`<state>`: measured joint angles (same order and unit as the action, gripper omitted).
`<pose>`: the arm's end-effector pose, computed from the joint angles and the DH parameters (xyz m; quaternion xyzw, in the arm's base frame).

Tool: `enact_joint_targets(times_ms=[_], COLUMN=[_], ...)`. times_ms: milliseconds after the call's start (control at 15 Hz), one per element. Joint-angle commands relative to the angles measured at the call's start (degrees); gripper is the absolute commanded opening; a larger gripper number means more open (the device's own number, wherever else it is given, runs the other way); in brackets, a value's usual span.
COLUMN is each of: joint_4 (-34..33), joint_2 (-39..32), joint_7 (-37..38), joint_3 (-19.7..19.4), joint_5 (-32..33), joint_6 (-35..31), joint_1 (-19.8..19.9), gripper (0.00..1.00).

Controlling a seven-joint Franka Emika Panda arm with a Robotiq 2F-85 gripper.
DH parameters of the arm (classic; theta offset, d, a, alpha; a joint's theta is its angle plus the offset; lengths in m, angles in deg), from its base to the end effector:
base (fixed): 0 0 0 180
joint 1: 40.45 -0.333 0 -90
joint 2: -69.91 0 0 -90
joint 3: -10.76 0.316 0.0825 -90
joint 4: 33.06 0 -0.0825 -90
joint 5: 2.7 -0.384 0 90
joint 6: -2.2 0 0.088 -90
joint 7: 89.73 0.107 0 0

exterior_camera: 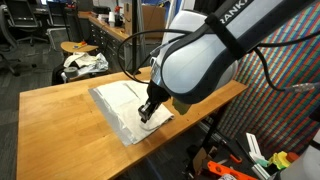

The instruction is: Fold the white towel in half from right to left

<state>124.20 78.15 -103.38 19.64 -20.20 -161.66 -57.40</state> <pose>0.3814 0.1645 0.2883 -0.9700 -0.2005 -0.1224 0.0631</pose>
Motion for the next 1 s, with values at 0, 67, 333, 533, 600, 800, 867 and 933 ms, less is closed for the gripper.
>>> enact_joint_targets(times_ms=[0, 67, 333, 533, 600, 800, 867, 933], joint_4=[-0.03, -0.17, -2.04, -4.49, -5.15, -6.74, -7.22, -7.69], joint_2=[0.41, 1.13, 3.24, 1.39, 0.73, -1.94, -3.36, -4.41], joint_7=[0.58, -0.71, -7.40, -7.75, -8.91, -13.26, -14.80, -16.27], joint_3=[0.07, -0.56, -3.87, -6.26, -7.24, -9.27, -9.65, -9.88], joint_5=[-0.77, -2.12, -9.25, -6.57, -7.04, -8.68, -9.54, -10.60], joint_6=[-0.38, 0.98, 7.38, 10.30, 11.17, 13.31, 13.33, 13.87], joint_1=[-1.44, -2.02, -2.63, 0.93, 1.56, 3.23, 3.70, 4.18], gripper=[0.54, 0.62, 0.92, 1.00, 1.00, 1.00, 1.00, 1.00])
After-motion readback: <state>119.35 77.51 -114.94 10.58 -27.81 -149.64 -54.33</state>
